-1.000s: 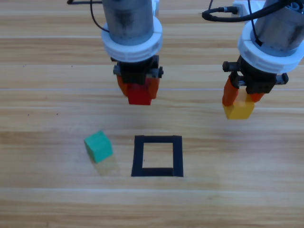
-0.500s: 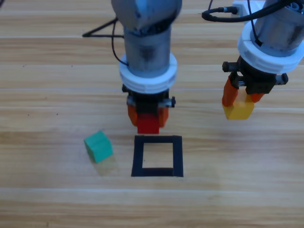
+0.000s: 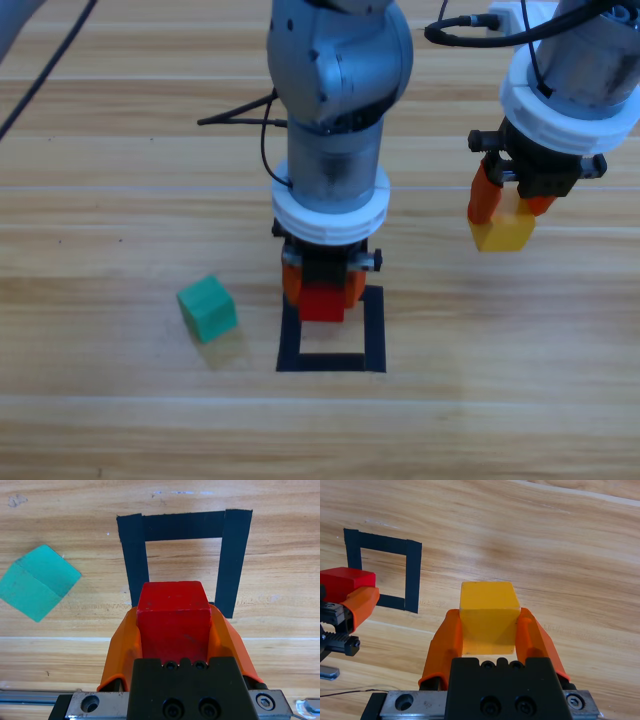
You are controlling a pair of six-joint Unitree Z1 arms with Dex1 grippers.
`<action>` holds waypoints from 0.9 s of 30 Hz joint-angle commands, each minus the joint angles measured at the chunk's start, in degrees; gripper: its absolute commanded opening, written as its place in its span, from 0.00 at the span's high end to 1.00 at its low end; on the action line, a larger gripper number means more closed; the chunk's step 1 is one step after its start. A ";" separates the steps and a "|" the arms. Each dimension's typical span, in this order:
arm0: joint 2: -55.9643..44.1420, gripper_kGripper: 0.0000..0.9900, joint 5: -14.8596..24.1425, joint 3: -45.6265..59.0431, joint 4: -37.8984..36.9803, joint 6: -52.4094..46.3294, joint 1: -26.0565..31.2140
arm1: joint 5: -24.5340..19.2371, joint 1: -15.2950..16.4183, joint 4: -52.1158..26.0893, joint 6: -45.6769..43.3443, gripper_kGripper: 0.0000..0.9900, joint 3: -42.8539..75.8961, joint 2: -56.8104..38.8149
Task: Stack the blocks in the rectangular block: red at the bottom, yellow in the middle, green on top
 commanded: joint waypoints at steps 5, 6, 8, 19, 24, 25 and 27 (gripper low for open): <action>-2.18 1.00 -0.91 10.96 -8.54 -1.85 -1.33 | 0.36 1.46 0.54 -0.34 1.00 1.36 1.53; -1.92 1.00 -1.00 10.96 -8.72 -1.94 -1.33 | 0.36 1.46 0.54 -0.34 1.00 1.36 1.53; -1.65 1.00 -1.00 11.14 -9.07 -1.94 -1.33 | 0.36 1.46 0.54 -0.34 1.00 1.36 1.53; -1.57 1.00 -1.44 12.54 -11.79 -2.73 -1.33 | 0.27 1.46 0.54 -0.43 1.00 1.36 1.53; -4.38 1.00 -1.61 17.99 -16.63 -2.82 -1.33 | 0.27 1.46 0.54 -0.69 1.00 1.28 1.62; -4.64 1.00 -1.61 18.69 -17.33 -2.82 -1.33 | 0.27 1.46 0.54 -0.78 1.00 1.28 1.62; -4.47 1.00 -1.61 18.96 -17.68 -2.73 -1.33 | 0.27 1.46 0.54 -0.78 1.00 1.28 1.62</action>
